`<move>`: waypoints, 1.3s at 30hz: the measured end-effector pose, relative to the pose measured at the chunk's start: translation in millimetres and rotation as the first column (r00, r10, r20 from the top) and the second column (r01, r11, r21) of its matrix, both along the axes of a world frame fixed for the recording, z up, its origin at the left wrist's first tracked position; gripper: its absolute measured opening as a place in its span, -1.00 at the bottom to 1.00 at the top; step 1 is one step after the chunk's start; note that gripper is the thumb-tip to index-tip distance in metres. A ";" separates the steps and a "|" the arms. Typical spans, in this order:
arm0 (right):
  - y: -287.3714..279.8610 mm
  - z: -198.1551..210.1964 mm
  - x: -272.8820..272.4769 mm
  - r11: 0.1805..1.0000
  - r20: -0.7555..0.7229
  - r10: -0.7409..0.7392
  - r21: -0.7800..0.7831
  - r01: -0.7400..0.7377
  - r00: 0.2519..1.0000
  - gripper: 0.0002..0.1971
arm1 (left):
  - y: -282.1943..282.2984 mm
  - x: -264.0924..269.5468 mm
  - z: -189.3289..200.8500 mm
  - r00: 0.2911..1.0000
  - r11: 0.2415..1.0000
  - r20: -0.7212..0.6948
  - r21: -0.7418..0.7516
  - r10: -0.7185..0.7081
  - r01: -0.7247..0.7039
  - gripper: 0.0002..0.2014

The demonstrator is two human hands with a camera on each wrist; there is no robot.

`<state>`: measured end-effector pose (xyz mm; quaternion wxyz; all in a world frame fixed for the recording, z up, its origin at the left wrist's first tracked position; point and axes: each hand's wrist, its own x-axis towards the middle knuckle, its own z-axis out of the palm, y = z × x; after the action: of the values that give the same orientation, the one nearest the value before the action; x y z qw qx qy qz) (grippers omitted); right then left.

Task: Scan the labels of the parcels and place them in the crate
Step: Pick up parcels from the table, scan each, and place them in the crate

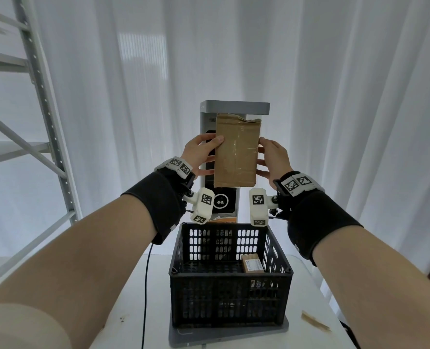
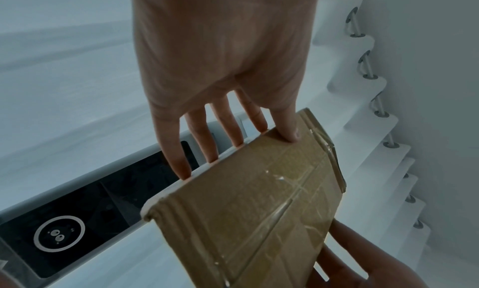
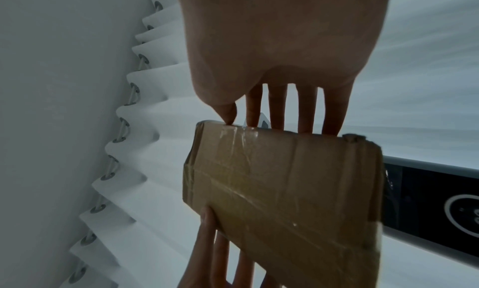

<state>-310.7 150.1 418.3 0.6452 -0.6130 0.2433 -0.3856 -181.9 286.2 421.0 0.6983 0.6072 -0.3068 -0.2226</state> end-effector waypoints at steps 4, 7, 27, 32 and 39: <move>2.0 -2.6 1.2 1.000 0.023 0.017 0.000 -0.017 1.000 -0.49 | -1.3 0.6 1.9 1.000 1.000 -0.021 -0.015 -0.001 0.001 -0.60; 1.9 -4.8 1.1 0.999 0.022 0.025 -0.023 -0.024 0.999 -0.45 | -2.9 4.1 1.1 0.999 1.000 -0.043 -0.010 0.002 -0.003 -0.61; -11.8 -16.1 1.7 0.999 0.075 0.034 -0.040 -0.031 0.997 -0.47 | -5.4 19.1 -7.2 0.997 0.992 -0.063 0.119 0.040 -0.033 -0.25; -16.0 -17.2 1.8 0.999 0.104 -0.034 -0.026 0.037 0.994 -0.47 | -4.7 19.9 -13.3 0.996 0.995 -0.079 0.096 0.035 -0.027 -0.34; -22.3 -20.1 3.5 0.982 0.107 -0.126 -0.128 0.139 0.986 -0.86 | -11.1 25.5 -17.7 0.993 0.995 -0.072 0.020 0.098 -0.097 -0.47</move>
<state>-307.2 127.8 398.2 0.5861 -0.6181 0.2249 -0.4731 -156.4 275.1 403.3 0.7138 0.6189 -0.2493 -0.2127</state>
